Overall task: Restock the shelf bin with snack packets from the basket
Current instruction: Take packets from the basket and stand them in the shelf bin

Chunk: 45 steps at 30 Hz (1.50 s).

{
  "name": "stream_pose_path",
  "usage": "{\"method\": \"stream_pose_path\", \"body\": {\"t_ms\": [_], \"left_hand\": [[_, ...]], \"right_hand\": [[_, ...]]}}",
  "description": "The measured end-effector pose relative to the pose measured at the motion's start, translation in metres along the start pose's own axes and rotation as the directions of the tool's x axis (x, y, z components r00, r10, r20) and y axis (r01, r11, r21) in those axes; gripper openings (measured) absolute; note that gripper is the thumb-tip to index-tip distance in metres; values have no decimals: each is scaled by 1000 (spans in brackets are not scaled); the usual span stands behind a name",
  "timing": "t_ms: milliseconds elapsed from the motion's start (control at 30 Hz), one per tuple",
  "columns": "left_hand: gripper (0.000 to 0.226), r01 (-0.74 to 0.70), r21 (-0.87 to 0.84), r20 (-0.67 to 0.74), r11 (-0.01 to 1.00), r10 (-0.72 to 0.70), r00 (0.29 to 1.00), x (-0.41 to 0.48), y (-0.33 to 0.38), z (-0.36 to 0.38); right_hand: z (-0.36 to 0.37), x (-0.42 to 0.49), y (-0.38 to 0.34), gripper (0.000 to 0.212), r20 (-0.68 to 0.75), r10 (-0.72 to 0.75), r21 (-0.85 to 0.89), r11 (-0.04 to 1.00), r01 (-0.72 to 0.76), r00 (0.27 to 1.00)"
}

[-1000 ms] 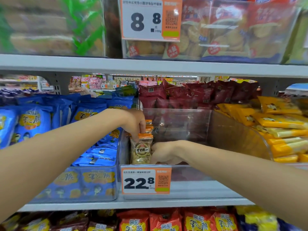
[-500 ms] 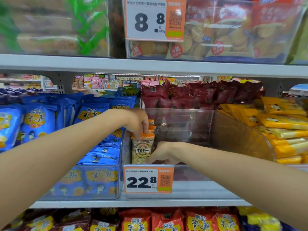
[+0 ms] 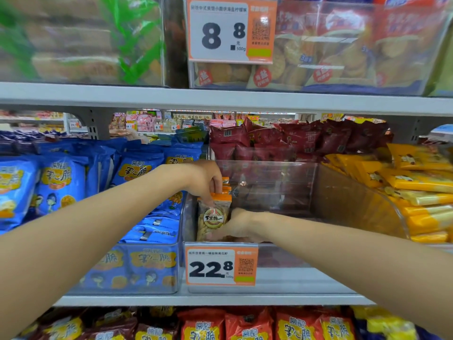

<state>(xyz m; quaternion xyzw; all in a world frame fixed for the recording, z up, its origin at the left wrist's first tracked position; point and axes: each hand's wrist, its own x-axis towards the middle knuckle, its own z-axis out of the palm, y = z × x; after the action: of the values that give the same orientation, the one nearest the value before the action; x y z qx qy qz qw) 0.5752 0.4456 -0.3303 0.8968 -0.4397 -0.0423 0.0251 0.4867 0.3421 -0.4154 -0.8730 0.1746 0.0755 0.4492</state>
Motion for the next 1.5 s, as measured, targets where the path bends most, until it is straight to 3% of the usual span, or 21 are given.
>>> {"method": "stream_pose_path", "body": {"t_ms": [167, 267, 433, 633, 700, 800, 867, 967, 1100, 1233, 1300, 1500], "left_hand": [[39, 33, 170, 15, 985, -36, 999, -3, 5, 1], [42, 37, 178, 24, 983, -42, 999, -4, 6, 0], [48, 21, 137, 49, 990, -28, 998, -6, 5, 1], [46, 10, 110, -18, 994, -8, 1000, -19, 11, 0], [40, -11, 103, -92, 995, 20, 996, -26, 13, 1], [26, -42, 101, -253, 994, 67, 965, -38, 18, 2], [12, -45, 64, -340, 997, 64, 938, -47, 24, 2], [8, -84, -99, -475, 992, 28, 880, -61, 47, 9], [15, -260, -287, -622, 922, 27, 783, -77, 101, 27], [21, -366, -284, -672, 886, 88, 735, -90, 166, 58], [20, -397, -294, -654, 870, 121, 747, -96, 196, 82], [19, -361, -338, -398, 869, 216, 892, -104, 268, 169]], "right_hand": [[-11, -8, 0, 60, 75, 56, 63, 996, -61, 996], [-12, -7, 1, 64, 94, 86, 43, 995, -91, 992], [-14, -3, 1, 29, 167, 170, 46, 983, -180, 971], [-25, -13, -2, 12, 212, 265, 83, 954, -287, 941], [-29, -20, 0, 22, 105, 184, 98, 976, -195, 977], [-33, -36, 6, 28, -228, -3, 127, 991, 33, 974], [-37, -50, 11, 27, -437, -74, 185, 968, 170, 897], [-43, -82, 22, 24, -618, -64, 324, 887, 328, 784], [-45, -128, 48, 23, -750, -174, 187, 869, 458, 638], [-41, -173, 93, 27, -778, -294, -25, 898, 440, 555], [-38, -195, 125, 26, -774, -323, -108, 915, 388, 545], [-13, -250, 239, 18, -728, -199, -100, 978, 185, 657]]}}
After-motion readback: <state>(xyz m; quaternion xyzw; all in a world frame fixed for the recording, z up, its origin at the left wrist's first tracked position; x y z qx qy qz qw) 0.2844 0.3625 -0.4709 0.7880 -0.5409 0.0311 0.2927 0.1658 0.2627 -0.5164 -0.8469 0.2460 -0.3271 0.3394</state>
